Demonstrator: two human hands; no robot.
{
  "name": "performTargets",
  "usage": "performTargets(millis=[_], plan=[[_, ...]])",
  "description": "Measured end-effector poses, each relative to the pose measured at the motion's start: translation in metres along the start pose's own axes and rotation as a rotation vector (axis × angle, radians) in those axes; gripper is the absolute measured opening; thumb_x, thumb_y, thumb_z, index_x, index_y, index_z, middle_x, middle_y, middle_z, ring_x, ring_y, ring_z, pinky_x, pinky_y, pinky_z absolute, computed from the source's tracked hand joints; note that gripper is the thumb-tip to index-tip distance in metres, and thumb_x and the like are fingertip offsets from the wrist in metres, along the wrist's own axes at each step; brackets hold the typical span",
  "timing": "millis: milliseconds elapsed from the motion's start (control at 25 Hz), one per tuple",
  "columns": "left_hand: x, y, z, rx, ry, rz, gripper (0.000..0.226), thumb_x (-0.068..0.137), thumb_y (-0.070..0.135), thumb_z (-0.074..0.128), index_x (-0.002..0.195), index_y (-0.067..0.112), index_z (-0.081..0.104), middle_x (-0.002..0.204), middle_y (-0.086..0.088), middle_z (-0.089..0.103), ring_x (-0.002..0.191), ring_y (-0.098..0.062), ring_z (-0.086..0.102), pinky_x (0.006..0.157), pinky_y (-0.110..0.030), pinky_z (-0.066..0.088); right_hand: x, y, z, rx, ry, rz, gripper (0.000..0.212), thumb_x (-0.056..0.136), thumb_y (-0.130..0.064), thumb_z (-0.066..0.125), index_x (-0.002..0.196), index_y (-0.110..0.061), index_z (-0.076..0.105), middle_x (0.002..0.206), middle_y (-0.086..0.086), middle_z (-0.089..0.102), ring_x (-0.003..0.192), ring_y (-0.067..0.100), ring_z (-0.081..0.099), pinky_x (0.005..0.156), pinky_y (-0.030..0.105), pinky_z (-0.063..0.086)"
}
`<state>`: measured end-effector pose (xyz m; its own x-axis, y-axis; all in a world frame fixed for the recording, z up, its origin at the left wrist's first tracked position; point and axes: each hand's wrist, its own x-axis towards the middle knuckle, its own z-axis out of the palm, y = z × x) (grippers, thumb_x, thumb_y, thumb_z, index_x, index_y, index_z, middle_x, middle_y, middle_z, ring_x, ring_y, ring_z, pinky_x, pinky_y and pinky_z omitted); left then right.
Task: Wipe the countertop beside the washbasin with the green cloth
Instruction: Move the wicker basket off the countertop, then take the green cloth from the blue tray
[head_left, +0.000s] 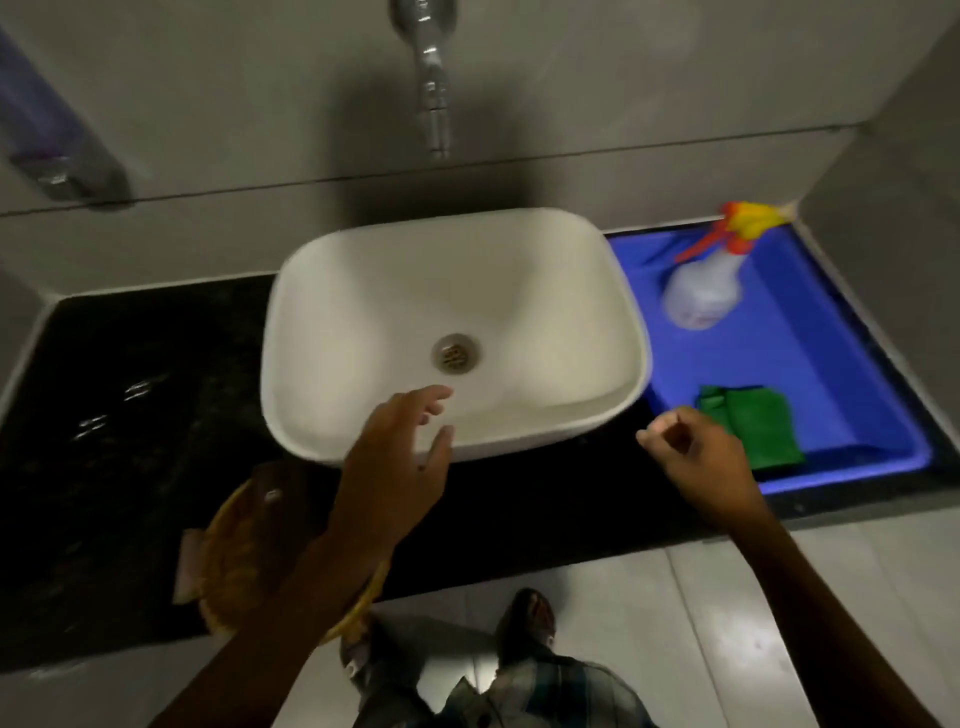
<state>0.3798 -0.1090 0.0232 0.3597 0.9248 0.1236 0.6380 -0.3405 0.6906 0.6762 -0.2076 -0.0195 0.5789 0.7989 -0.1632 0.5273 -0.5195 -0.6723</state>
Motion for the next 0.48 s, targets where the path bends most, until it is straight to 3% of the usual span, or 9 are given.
performTargets(millis=[80,200,360,480], plan=[[0.023,0.060,0.059,-0.082,-0.092,0.180,0.031,0.087,0.025,0.060,0.117,0.028,0.058,0.103,0.008,0.066,0.095,-0.012,0.061,0.080,-0.029,0.053,0.038,0.041,-0.047,-0.152,0.054,0.131,0.019,0.084,-0.023,0.073,0.093,-0.007,0.069,0.096,0.017,0.073,0.095,0.033,0.068,0.080,0.034,0.045],[0.041,0.128,0.148,-0.153,-0.277,0.343,0.033,0.086,0.022,0.059,0.118,0.020,0.064,0.109,-0.002,0.071,0.102,-0.024,0.065,0.090,-0.035,0.052,0.080,0.092,-0.091,-0.196,0.058,0.331,0.035,0.085,-0.023,0.071,0.111,-0.001,0.064,0.116,0.024,0.068,0.112,0.038,0.062,0.094,0.040,0.046],[0.049,0.161,0.246,0.097,-0.641,0.526,0.046,0.091,0.018,0.052,0.136,0.006,0.049,0.136,-0.017,0.056,0.126,-0.031,0.051,0.108,-0.039,0.039,0.095,0.132,-0.097,-0.223,-0.042,0.484,0.059,0.089,-0.025,0.066,0.134,0.006,0.043,0.138,0.028,0.053,0.127,0.040,0.050,0.102,0.040,0.041],[0.060,0.167,0.281,0.292,-0.887,0.505,0.048,0.091,0.014,0.049,0.136,0.000,0.041,0.138,-0.024,0.050,0.128,-0.036,0.046,0.107,-0.044,0.038,0.103,0.139,-0.094,-0.122,-0.058,0.537,0.063,0.086,-0.032,0.069,0.132,0.005,0.047,0.138,0.025,0.053,0.125,0.037,0.053,0.097,0.037,0.043]])
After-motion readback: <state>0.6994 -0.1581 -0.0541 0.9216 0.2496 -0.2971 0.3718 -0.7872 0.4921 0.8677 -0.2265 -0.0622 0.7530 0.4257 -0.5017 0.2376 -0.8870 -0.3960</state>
